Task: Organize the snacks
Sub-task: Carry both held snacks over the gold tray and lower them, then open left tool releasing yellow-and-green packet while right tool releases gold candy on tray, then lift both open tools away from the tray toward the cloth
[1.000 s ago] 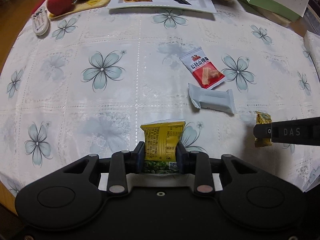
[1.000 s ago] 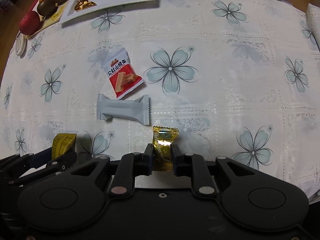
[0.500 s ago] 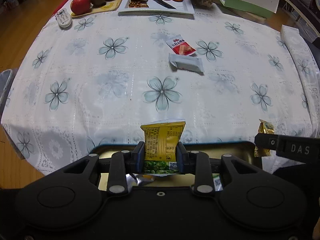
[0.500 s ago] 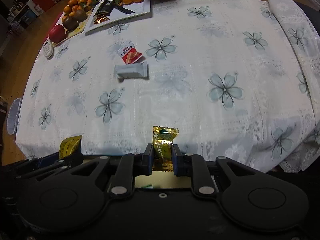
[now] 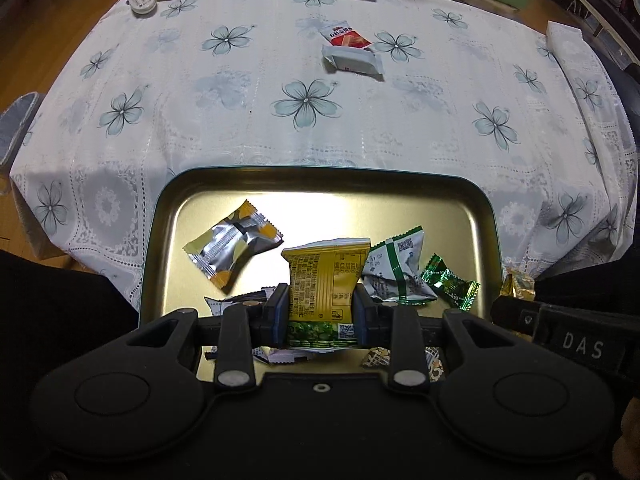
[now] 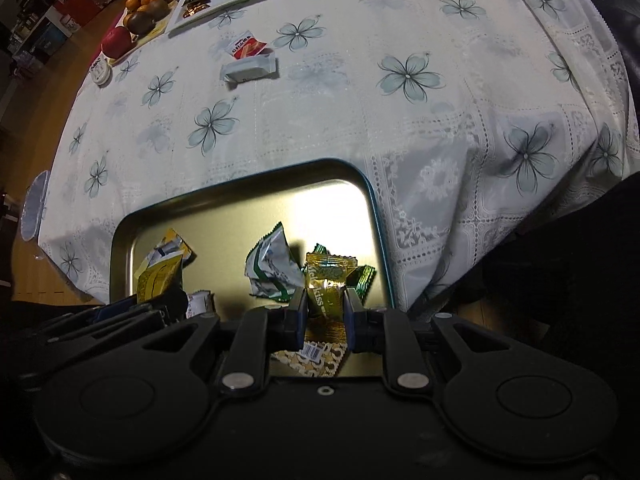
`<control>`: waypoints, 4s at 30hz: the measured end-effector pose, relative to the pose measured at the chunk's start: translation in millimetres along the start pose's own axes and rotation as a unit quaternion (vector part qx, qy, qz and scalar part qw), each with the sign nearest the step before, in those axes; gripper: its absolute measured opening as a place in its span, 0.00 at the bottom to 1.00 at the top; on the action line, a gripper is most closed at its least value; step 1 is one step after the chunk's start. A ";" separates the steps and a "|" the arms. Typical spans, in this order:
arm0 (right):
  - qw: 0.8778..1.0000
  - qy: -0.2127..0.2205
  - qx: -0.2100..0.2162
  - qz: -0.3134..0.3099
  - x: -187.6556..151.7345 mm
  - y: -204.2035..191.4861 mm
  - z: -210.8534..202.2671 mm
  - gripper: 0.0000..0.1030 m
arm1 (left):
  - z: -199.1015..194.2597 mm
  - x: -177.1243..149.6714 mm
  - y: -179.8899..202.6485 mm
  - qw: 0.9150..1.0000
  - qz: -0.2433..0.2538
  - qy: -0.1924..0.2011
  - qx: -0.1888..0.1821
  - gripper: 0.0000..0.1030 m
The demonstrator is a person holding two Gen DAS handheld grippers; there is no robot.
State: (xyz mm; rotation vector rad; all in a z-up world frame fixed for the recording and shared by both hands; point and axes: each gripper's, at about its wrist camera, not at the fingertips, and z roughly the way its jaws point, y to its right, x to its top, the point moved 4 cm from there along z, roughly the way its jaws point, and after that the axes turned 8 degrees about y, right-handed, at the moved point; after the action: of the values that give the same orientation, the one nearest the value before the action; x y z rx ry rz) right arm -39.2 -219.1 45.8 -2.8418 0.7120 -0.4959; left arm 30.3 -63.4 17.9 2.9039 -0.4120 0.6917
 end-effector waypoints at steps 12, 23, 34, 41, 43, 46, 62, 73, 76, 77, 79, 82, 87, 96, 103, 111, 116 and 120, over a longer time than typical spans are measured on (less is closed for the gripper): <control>1.000 0.024 -0.008 -0.014 -3.1 -4.3 -11.1 0.22 | -3.7 13.2 4.3 1.000 0.000 0.023 0.019 0.46; 1.000 0.004 0.001 -0.009 -6.4 -5.3 -4.2 0.41 | 5.9 1.6 -2.3 0.999 -0.016 -0.002 0.033 0.53; 0.999 -0.022 -0.029 -0.032 -15.9 -11.8 9.9 0.41 | 5.3 -15.9 -16.6 0.998 -0.028 0.001 0.058 0.53; 0.998 -0.031 -0.043 -0.045 -20.8 -21.4 12.8 0.41 | -0.7 -22.8 -29.7 0.998 -0.043 0.008 0.051 0.53; 0.997 -0.030 -0.048 -0.055 -22.2 -26.4 12.4 0.41 | -2.9 -23.7 -33.0 0.998 -0.047 0.011 0.050 0.53; 0.996 -0.032 -0.051 -0.067 -23.8 -33.9 12.5 0.41 | -4.9 -24.6 -37.2 0.998 -0.051 0.012 0.047 0.53; 0.992 -0.064 -0.064 -0.085 -29.0 -51.7 23.1 0.40 | 0.8 -31.4 -43.0 0.998 -0.061 -0.005 0.031 0.53; 0.989 -0.072 -0.096 -0.092 -21.7 -54.9 31.8 0.40 | -8.1 -27.3 -52.2 0.997 -0.060 0.019 0.048 0.54; 0.988 -0.079 -0.097 -0.092 -17.5 -56.6 36.6 0.40 | -8.8 -24.9 -55.7 0.997 -0.062 0.021 0.044 0.54; 0.987 -0.082 -0.099 -0.093 -15.2 -57.1 39.3 0.40 | -8.5 -23.9 -56.4 0.997 -0.062 0.021 0.042 0.54; 0.986 -0.088 -0.105 -0.090 -10.9 -56.8 44.4 0.40 | -7.4 -22.2 -58.1 0.997 -0.064 0.021 0.040 0.55; 0.985 -0.094 -0.113 -0.087 -4.8 -57.2 51.5 0.40 | -3.6 -19.3 -61.3 0.997 -0.068 0.018 0.038 0.55; 0.984 -0.111 -0.113 -0.085 7.4 -60.4 64.0 0.40 | 5.1 -12.2 -69.4 0.996 -0.079 0.008 0.035 0.55; 0.982 -0.123 -0.107 -0.095 40.6 -77.1 82.2 0.40 | 18.1 18.3 -74.6 0.997 -0.073 -0.003 0.034 0.55; 0.982 -0.116 -0.107 -0.103 75.5 -84.8 89.6 0.40 | 27.2 51.6 -78.7 0.997 -0.062 -0.003 0.042 0.55; 0.981 -0.123 -0.105 -0.110 107.7 -88.9 106.4 0.40 | 45.9 88.1 -78.8 0.998 -0.047 -0.016 0.049 0.55; 0.980 -0.125 -0.102 -0.115 130.6 -90.4 116.9 0.40 | 60.7 112.8 -71.9 0.998 -0.034 -0.027 0.048 0.55; 0.981 -0.123 -0.101 -0.114 151.2 -90.0 124.0 0.40 | 72.7 134.7 -67.2 0.998 -0.022 -0.034 0.040 0.55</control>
State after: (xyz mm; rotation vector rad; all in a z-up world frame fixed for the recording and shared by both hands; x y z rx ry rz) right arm 169.2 -203.5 -6.0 -3.1179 0.4153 -0.0996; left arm 196.2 -44.1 11.1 3.0098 -0.3350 0.6174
